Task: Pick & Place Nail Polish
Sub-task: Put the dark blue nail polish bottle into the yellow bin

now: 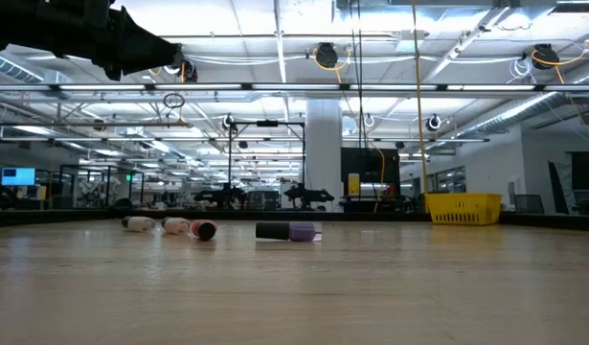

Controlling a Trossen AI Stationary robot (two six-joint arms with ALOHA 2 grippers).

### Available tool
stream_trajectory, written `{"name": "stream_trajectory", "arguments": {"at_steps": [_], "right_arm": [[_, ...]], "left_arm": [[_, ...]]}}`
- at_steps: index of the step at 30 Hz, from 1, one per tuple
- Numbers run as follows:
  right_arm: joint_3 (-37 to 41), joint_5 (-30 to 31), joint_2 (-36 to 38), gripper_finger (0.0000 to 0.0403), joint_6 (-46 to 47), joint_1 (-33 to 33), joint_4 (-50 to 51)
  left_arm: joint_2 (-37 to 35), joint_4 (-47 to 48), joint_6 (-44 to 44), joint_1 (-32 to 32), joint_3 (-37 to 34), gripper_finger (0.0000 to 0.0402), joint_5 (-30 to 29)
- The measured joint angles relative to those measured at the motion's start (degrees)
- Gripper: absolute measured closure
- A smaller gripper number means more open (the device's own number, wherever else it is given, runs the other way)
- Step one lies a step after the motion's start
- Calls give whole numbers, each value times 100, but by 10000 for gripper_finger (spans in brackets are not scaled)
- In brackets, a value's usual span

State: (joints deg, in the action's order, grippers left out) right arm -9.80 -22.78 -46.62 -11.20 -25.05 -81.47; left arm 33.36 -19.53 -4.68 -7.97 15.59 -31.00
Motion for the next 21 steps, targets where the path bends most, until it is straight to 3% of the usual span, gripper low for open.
{"name": "stream_trajectory", "arguments": {"at_steps": [4,10,21], "right_arm": [[0,694,3,340,155,257,804],[0,2983,1,340,660,955,1978],[-210,5691,1,340,1722,2695,4907]], "left_arm": [[0,0,0,0,0,249,0],[0,0,1,-1,0,249,0],[0,0,-1,0,0,249,-2]]}}
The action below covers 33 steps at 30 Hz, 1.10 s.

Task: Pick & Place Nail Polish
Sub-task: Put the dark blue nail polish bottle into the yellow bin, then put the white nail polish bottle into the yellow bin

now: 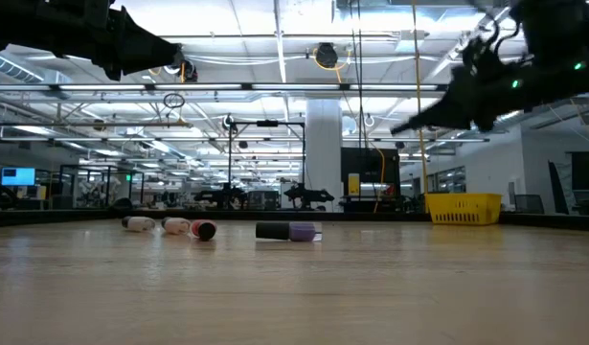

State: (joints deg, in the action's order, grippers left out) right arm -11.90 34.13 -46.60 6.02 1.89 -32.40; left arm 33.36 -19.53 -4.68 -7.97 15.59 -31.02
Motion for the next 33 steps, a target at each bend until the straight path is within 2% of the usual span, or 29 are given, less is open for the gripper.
{"name": "stream_trajectory", "arguments": {"at_steps": [3,9,15,19,23,25,29,33], "right_arm": [[0,500,55,340,324,564,815],[2,634,318,340,815,1679,2023],[2,644,501,340,345,2471,2100],[2,953,486,340,73,3057,2227],[4,863,482,340,18,3497,2237],[4,620,482,327,15,3619,2238],[7,217,481,276,40,3758,2096],[7,177,480,234,77,3833,1943]], "left_arm": [[0,0,0,-2,0,249,2],[0,0,2,0,0,249,1],[0,0,1,-1,0,249,0],[0,0,0,-2,0,249,0],[0,0,0,0,0,249,0],[0,0,0,0,0,249,0],[0,0,0,0,-2,249,0],[0,0,1,0,-2,249,0]]}}
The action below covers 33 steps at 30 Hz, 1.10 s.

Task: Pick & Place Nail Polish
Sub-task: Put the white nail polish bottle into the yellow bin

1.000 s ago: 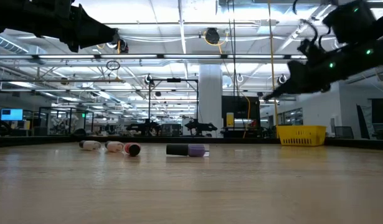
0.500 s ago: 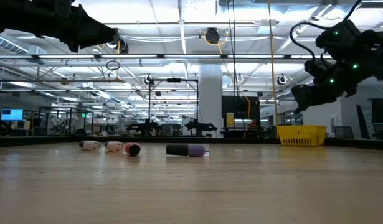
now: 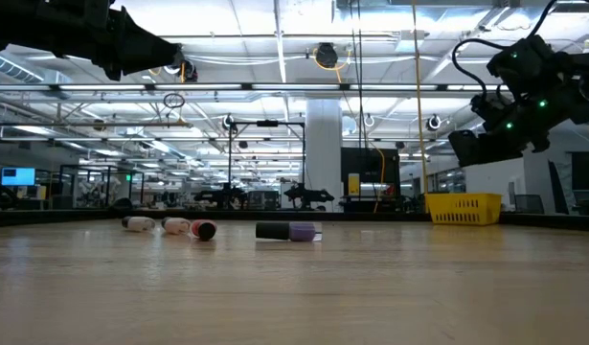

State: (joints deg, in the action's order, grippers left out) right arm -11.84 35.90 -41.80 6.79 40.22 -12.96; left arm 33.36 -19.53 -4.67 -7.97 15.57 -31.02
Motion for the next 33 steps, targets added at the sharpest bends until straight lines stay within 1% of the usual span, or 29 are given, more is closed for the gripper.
{"name": "stream_trajectory", "arguments": {"at_steps": [4,5,7,10,16,18,19,21,23,26,30,33], "right_arm": [[0,-32,0,203,6,26,-7],[0,-133,2,197,45,20,-7],[0,-602,2,188,237,20,-31],[2,-1726,2,181,468,19,-241],[2,-4579,2,186,635,16,-1190],[2,-5474,2,190,761,14,-1498],[2,-5820,2,191,845,12,-1621],[2,-6288,2,194,1007,12,-1801],[2,-6471,2,195,1085,8,-1849],[2,-6445,2,195,1081,-61,-1802],[6,-6446,0,195,1039,-134,-1808],[7,-6442,0,195,1012,-133,-1808]], "left_arm": [[0,0,-1,0,0,249,1],[0,0,-1,-2,0,249,-1],[0,0,0,-1,0,249,-1],[0,0,0,-1,0,249,-1],[-1,0,1,0,0,249,-1],[0,-41,144,-1,0,249,0],[0,-102,286,-2,-3,249,1],[-2,-225,588,0,-4,249,1],[0,-322,836,0,-4,249,-1],[-3,-327,1077,0,-4,249,0],[-4,-76,740,47,-4,249,-140],[21,115,927,87,-4,249,-134]]}}
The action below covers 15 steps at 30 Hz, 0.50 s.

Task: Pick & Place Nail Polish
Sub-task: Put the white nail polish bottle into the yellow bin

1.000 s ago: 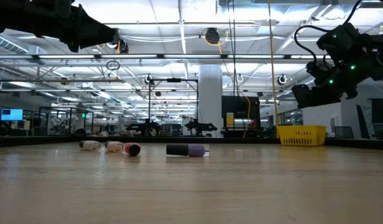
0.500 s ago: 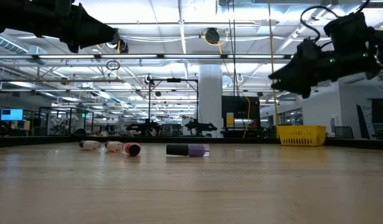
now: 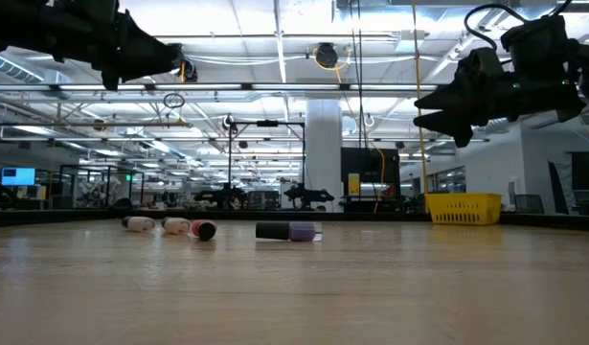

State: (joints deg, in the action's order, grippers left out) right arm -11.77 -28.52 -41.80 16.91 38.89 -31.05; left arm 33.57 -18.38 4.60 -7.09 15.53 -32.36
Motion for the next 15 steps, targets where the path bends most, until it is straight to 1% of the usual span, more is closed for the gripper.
{"name": "stream_trajectory", "arguments": {"at_steps": [3,5,7,9,10,15], "right_arm": [[0,8,0,195,-38,0,1],[0,12,2,195,-95,0,1],[0,12,0,195,-110,0,-4],[0,14,0,195,-110,0,-17],[-1,14,0,195,-111,0,-15],[0,16,2,195,-112,0,-26]], "left_arm": [[115,-54,202,1,0,249,321],[248,-63,-8,-1,0,249,539],[509,36,-175,-2,6,249,571],[834,528,-352,16,116,250,588],[1039,892,-392,46,223,250,689],[2296,2572,-297,259,775,250,1911]]}}
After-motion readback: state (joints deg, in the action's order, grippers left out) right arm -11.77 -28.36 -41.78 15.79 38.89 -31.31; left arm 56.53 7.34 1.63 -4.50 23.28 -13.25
